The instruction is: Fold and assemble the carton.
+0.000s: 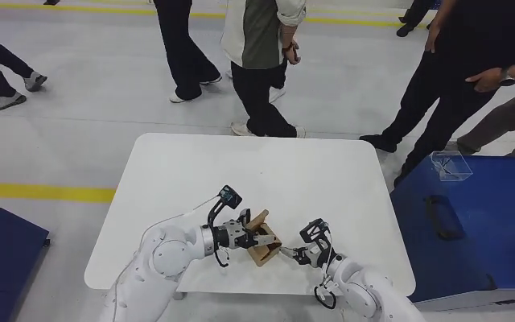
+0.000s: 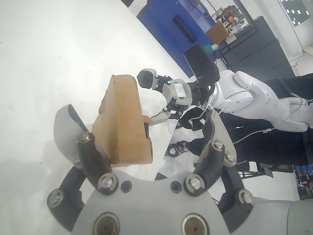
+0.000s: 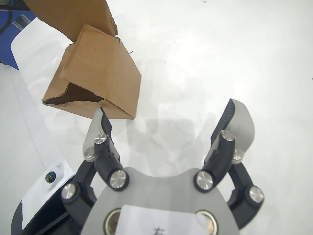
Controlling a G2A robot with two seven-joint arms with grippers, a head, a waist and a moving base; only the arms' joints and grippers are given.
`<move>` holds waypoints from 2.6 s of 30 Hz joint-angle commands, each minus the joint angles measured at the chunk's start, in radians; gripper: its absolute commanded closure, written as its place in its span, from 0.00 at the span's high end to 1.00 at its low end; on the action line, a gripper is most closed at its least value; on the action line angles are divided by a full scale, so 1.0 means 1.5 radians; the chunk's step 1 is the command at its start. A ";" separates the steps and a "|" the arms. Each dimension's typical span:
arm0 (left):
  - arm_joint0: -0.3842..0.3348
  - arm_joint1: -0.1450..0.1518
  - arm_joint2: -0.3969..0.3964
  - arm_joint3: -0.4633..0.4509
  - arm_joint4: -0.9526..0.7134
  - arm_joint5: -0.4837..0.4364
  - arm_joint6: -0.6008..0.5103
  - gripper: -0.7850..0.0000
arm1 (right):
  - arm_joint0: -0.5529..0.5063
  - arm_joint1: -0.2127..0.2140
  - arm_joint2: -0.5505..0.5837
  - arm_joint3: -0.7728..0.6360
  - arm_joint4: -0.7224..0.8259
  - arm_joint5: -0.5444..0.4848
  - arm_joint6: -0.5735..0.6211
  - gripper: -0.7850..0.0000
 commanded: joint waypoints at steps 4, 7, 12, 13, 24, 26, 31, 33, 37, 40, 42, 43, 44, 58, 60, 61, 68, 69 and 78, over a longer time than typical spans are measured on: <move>0.000 0.002 0.012 -0.008 0.010 0.008 -0.009 1.00 | 0.007 -0.002 0.002 0.000 -0.008 0.007 -0.009 1.00; 0.001 0.002 0.019 -0.013 0.013 0.009 -0.011 1.00 | 0.012 -0.004 0.003 0.002 -0.008 0.009 -0.009 1.00; 0.002 0.003 0.034 -0.022 0.024 0.012 -0.013 1.00 | 0.019 -0.008 -0.005 0.013 -0.015 0.017 -0.013 1.00; 0.001 0.003 0.036 -0.024 0.028 0.015 -0.013 1.00 | 0.022 -0.009 -0.006 0.016 -0.016 0.018 -0.015 1.00; -0.008 0.002 0.062 -0.015 0.049 0.035 -0.004 1.00 | 0.036 -0.015 0.012 0.041 0.024 0.020 -0.023 1.00; -0.010 0.002 0.062 -0.015 0.046 0.034 0.000 1.00 | 0.033 -0.014 0.026 0.039 0.047 0.013 -0.024 1.00; -0.007 0.004 0.060 -0.023 0.044 0.037 0.003 1.00 | 0.010 -0.011 0.060 0.010 0.107 -0.012 -0.015 1.00; -0.006 0.005 0.059 -0.026 0.043 0.038 0.004 1.00 | -0.006 -0.009 0.070 -0.010 0.144 -0.034 -0.001 1.00; -0.005 0.006 0.062 -0.028 0.043 0.040 0.005 1.00 | -0.032 -0.007 0.079 -0.043 0.201 -0.065 0.048 1.00; -0.005 0.006 0.066 -0.027 0.043 0.041 0.008 1.00 | -0.040 -0.006 0.078 -0.055 0.193 -0.065 0.055 1.00; -0.006 0.006 0.068 -0.026 0.042 0.041 0.009 1.00 | -0.040 -0.007 0.073 -0.057 0.190 -0.062 0.055 1.00; -0.007 0.007 0.069 -0.025 0.042 0.041 0.010 1.00 | -0.038 -0.008 0.069 -0.056 0.180 -0.060 0.052 1.00; -0.007 0.007 0.070 -0.025 0.041 0.041 0.012 1.00 | -0.037 -0.008 0.064 -0.054 0.167 -0.056 0.047 1.00; -0.005 0.009 0.077 -0.028 0.036 0.044 0.017 1.00 | 0.000 -0.020 0.022 -0.005 0.115 -0.031 0.015 1.00; -0.006 0.010 0.079 -0.028 0.037 0.045 0.016 1.00 | 0.003 -0.021 0.019 0.000 0.108 -0.029 0.014 1.00; -0.006 0.010 0.080 -0.028 0.037 0.045 0.015 1.00 | 0.005 -0.022 0.017 0.001 0.107 -0.028 0.013 1.00; -0.010 0.011 0.083 -0.024 0.034 0.051 0.010 1.00 | 0.009 -0.024 0.012 0.010 0.097 -0.024 0.016 1.00; -0.010 0.011 0.083 -0.023 0.032 0.051 0.010 1.00 | 0.009 -0.025 0.012 0.011 0.097 -0.024 0.016 1.00; -0.016 0.012 0.087 -0.016 0.029 0.053 0.003 1.00 | 0.012 -0.027 0.012 0.014 0.091 -0.018 0.020 1.00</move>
